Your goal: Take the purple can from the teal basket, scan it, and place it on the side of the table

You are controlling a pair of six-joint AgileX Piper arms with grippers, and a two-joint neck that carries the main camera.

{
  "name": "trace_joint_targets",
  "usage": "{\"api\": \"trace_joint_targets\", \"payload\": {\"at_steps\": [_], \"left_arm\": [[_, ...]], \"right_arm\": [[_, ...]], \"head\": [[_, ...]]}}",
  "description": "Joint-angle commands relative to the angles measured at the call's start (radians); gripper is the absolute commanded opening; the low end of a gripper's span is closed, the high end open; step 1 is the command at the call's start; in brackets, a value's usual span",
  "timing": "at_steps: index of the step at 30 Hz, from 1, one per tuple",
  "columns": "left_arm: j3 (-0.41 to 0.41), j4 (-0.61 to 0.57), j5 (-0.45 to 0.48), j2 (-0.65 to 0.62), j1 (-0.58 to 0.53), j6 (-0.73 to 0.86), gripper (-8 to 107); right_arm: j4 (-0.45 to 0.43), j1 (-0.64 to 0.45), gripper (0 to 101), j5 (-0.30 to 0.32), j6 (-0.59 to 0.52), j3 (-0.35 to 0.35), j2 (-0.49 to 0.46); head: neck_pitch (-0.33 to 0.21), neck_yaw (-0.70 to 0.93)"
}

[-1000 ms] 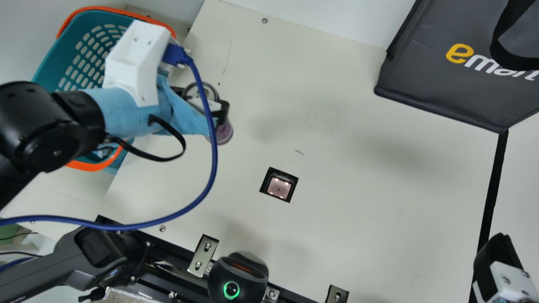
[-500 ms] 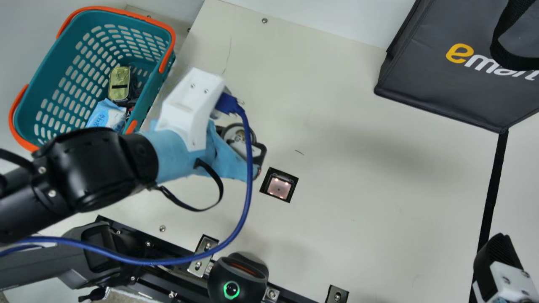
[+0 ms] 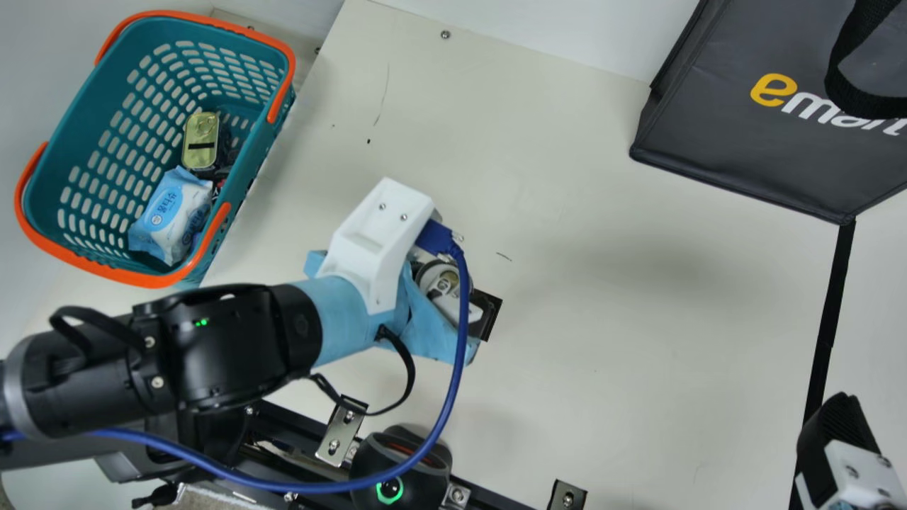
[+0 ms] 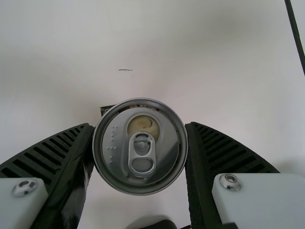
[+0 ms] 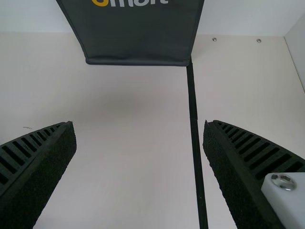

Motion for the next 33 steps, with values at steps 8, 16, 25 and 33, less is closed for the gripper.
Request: {"api": "trace_joint_targets", "payload": {"at_steps": [8, 16, 25, 33], "left_arm": [[0.06, 0.063, -0.041, -0.009, -0.078, -0.059, -8], [0.13, 0.142, -0.067, -0.044, -0.154, -0.132, -8], [0.181, 0.205, -0.08, -0.063, -0.209, -0.199, -8], [0.207, 0.259, -0.125, -0.043, -0.196, -0.236, -8]], "right_arm": [[0.0, 0.0, 95, 0.0, 0.0, 0.0, 0.0], [0.0, 0.0, 95, 0.0, 0.0, 0.0, 0.0], [0.0, 0.0, 95, 0.001, 0.0, 0.0, 0.0], [0.0, 0.0, 95, 0.0, 0.0, 0.0, 0.0]], "head": [[-0.029, 0.002], [-0.029, 0.002], [-0.029, 0.002], [-0.029, 0.002]]}}
